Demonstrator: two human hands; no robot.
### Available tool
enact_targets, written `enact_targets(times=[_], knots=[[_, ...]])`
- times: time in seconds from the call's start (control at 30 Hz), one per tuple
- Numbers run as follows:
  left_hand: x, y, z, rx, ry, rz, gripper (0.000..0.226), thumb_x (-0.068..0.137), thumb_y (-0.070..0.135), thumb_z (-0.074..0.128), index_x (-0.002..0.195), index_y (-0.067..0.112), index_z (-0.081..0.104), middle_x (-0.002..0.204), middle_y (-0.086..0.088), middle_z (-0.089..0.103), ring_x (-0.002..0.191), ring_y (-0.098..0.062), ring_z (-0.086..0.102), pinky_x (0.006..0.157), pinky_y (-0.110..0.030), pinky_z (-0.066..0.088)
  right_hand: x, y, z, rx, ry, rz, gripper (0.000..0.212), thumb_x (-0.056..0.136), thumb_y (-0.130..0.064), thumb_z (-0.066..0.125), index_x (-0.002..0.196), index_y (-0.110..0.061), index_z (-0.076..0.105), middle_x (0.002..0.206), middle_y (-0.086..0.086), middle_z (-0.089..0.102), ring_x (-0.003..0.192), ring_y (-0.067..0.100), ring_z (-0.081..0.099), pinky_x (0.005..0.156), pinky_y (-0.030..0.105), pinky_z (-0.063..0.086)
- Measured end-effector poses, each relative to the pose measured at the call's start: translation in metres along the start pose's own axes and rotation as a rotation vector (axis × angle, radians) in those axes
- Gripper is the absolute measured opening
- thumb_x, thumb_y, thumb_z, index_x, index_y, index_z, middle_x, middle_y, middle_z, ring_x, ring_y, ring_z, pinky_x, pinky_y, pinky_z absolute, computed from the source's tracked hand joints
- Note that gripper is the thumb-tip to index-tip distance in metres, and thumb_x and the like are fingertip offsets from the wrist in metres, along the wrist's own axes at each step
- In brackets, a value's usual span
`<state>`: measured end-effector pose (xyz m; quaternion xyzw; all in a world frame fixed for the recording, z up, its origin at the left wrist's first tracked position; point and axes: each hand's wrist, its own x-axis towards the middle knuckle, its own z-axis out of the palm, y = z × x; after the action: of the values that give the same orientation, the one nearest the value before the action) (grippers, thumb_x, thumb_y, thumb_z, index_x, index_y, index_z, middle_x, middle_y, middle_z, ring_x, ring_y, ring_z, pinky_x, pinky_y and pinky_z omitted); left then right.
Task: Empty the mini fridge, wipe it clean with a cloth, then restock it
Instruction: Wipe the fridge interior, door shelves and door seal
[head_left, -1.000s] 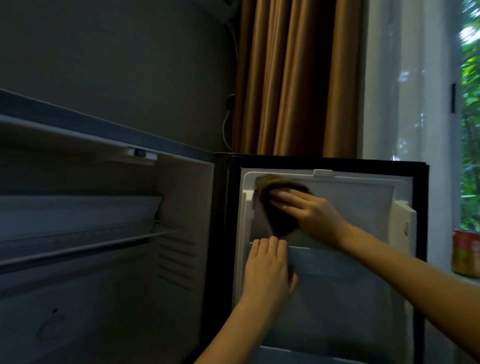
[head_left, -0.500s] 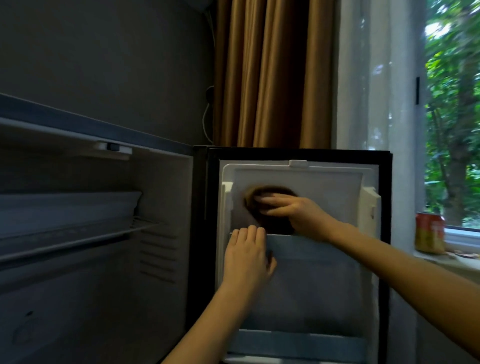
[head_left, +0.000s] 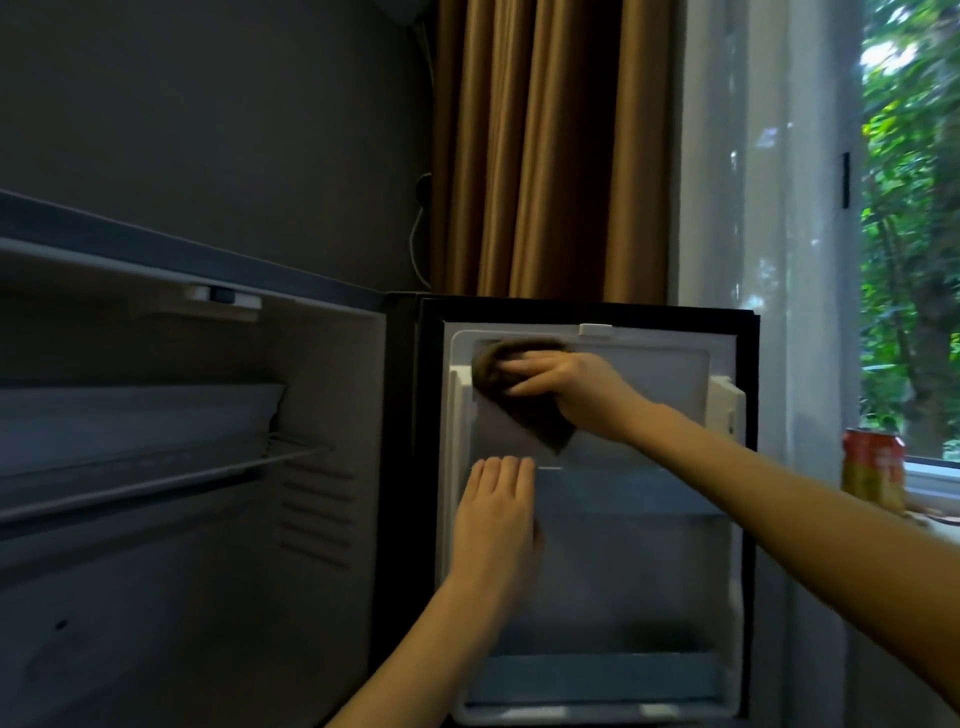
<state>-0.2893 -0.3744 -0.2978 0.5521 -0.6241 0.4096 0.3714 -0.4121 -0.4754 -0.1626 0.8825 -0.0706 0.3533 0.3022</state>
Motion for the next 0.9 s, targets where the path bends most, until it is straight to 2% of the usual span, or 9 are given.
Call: enact_targets(times=[0.1,0.23,0.37,0.47,0.57,0.67,0.73,0.83,0.9], knots=[[0.001,-0.004,0.001,-0.010,0.032,0.007,0.051,0.054,0.017,0.082,0.102,0.008,0.069,0.090,-0.004,0.066,0.083,-0.022,0.063,0.085,-0.030,0.045,0.007,0.002,0.003,-0.078,-0.090,-0.210,0.049,0.066,0.015,0.073,0.105,-0.015,0.075,0.125,0.006,0.065,0.119,0.030,0.059,0.093,0.048,0.048],[-0.002,-0.002,-0.002,-0.033,0.032,-0.040,0.045,0.059,0.019,0.082,0.101,0.010,0.067,0.089,-0.003,0.065,0.084,-0.021,0.062,0.084,-0.030,0.049,0.005,0.011,-0.008,-0.165,-0.319,-0.407,0.056,0.065,0.010,0.077,0.111,-0.022,0.072,0.131,0.001,0.062,0.126,0.023,0.054,0.100,0.039,0.041],[-0.007,-0.004,-0.011,-0.093,0.048,-0.036,0.048,0.062,0.017,0.082,0.107,0.008,0.067,0.095,-0.005,0.066,0.090,-0.022,0.063,0.085,-0.031,0.055,-0.003,0.004,-0.008,-0.193,-0.546,-0.579,0.040,0.074,0.000,0.074,0.109,-0.020,0.073,0.137,0.000,0.057,0.133,0.022,0.046,0.109,0.034,0.033],[-0.010,-0.007,-0.013,-0.087,0.025,-0.025,0.052,0.066,0.015,0.081,0.114,0.005,0.065,0.102,-0.006,0.066,0.097,-0.023,0.064,0.097,-0.036,0.050,-0.004,-0.001,-0.013,-0.171,-0.612,-0.689,0.023,0.077,-0.008,0.075,0.097,-0.017,0.077,0.136,0.001,0.058,0.130,0.023,0.050,0.097,0.040,0.051],[-0.014,-0.009,-0.015,-0.074,0.017,-0.003,0.057,0.066,0.011,0.078,0.120,0.001,0.062,0.110,-0.010,0.065,0.105,-0.028,0.062,0.106,-0.041,0.042,0.011,-0.003,-0.019,-0.235,-0.536,-0.722,0.034,0.072,-0.004,0.079,0.102,-0.018,0.075,0.138,0.003,0.056,0.128,0.025,0.052,0.077,0.039,0.060],[-0.017,-0.010,-0.018,-0.074,0.003,-0.002,0.065,0.059,0.012,0.082,0.120,-0.001,0.061,0.114,-0.014,0.065,0.108,-0.031,0.063,0.105,-0.043,0.039,0.017,-0.010,-0.011,-0.234,-0.411,-0.638,0.046,0.068,0.000,0.081,0.109,-0.019,0.073,0.137,0.005,0.057,0.128,0.027,0.052,0.082,0.041,0.058],[-0.018,-0.011,-0.021,-0.088,0.000,0.014,0.063,0.062,0.015,0.079,0.121,-0.001,0.061,0.116,-0.014,0.065,0.109,-0.030,0.063,0.105,-0.041,0.037,0.012,-0.010,-0.004,-0.216,-0.401,-0.618,0.042,0.068,-0.003,0.082,0.106,-0.019,0.074,0.135,0.006,0.058,0.127,0.028,0.053,0.090,0.043,0.054],[-0.018,-0.016,-0.025,-0.101,0.000,0.044,0.055,0.073,0.019,0.064,0.125,0.001,0.060,0.120,-0.011,0.064,0.112,-0.027,0.061,0.106,-0.038,0.038,0.006,-0.012,-0.001,-0.183,-0.520,-0.658,0.031,0.073,-0.015,0.081,0.104,-0.016,0.075,0.134,0.007,0.059,0.129,0.029,0.050,0.104,0.044,0.043],[-0.018,-0.020,-0.028,-0.111,-0.013,0.053,0.057,0.071,0.015,0.072,0.125,0.003,0.060,0.120,-0.009,0.064,0.111,-0.025,0.062,0.102,-0.035,0.044,0.003,-0.012,-0.001,-0.158,-0.592,-0.664,0.027,0.078,-0.018,0.077,0.105,-0.015,0.075,0.134,0.005,0.059,0.131,0.028,0.049,0.104,0.044,0.045]])
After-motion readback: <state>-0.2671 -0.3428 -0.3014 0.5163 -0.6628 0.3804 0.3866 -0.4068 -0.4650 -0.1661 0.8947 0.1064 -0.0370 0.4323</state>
